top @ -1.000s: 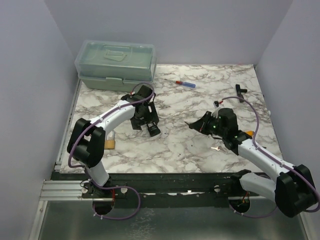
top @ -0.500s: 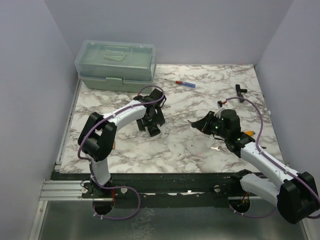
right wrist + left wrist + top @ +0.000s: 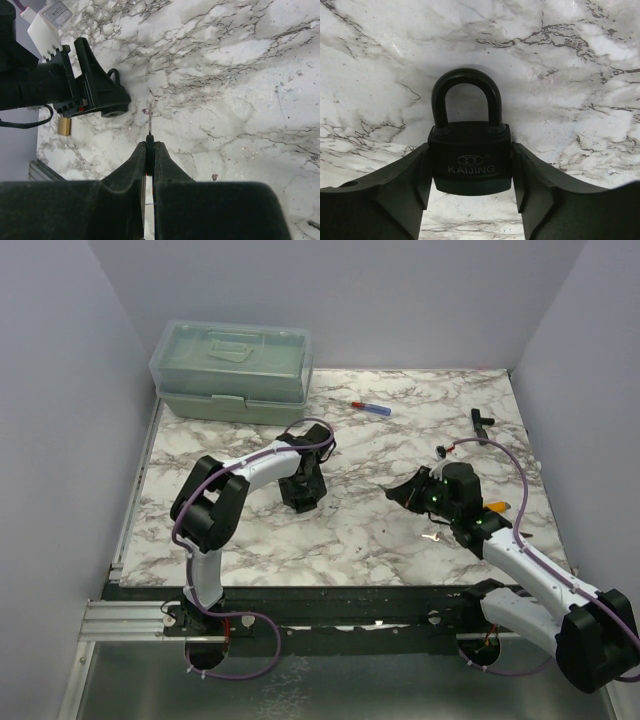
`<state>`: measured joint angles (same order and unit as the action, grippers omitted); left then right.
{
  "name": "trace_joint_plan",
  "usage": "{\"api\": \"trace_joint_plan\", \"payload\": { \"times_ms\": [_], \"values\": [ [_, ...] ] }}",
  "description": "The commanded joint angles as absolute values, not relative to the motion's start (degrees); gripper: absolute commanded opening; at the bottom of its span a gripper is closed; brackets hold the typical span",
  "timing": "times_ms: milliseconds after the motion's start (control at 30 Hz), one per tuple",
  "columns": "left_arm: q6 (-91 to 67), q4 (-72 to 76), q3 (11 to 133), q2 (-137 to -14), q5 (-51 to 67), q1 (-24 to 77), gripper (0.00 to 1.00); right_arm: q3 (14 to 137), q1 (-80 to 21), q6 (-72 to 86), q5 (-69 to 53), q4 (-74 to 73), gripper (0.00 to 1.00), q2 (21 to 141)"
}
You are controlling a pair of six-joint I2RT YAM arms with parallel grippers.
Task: Unlock with the key
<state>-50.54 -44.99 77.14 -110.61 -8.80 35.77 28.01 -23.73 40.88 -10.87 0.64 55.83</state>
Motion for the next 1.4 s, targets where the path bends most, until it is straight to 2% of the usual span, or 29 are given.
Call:
{"api": "trace_joint_plan", "payload": {
  "times_ms": [0,233,267,300,767,967,1367],
  "values": [
    [-49.8,-45.1,77.3,-111.8,-8.9,36.3,0.56,27.5,-24.1,39.6,-8.8,0.1,0.00,55.1],
    [-48.5,-41.8,75.3,-109.3,-8.3,36.3,0.08,27.8,-24.1,39.6,-8.6,0.1,0.00,55.1],
    [-48.3,-40.8,74.9,-108.4,-8.2,36.3,0.02,27.9,-24.0,39.6,-8.4,0.1,0.00,55.0],
    [-48.3,-39.7,74.2,-107.1,-8.0,36.2,0.00,28.2,-24.0,39.5,-8.3,0.1,0.00,54.9],
    [-56.5,-16.3,61.6,-86.1,-0.5,35.1,0.00,30.7,-24.1,34.6,-12.4,2.0,0.00,50.4],
    [-70.7,8.4,47.2,-76.6,7.6,32.1,0.00,28.4,-24.0,32.9,-17.0,9.3,0.00,45.5],
    [-79.8,9.0,44.7,-74.8,10.8,29.9,0.00,28.2,-24.2,34.4,-24.8,17.9,0.00,51.0]
  ]
}}
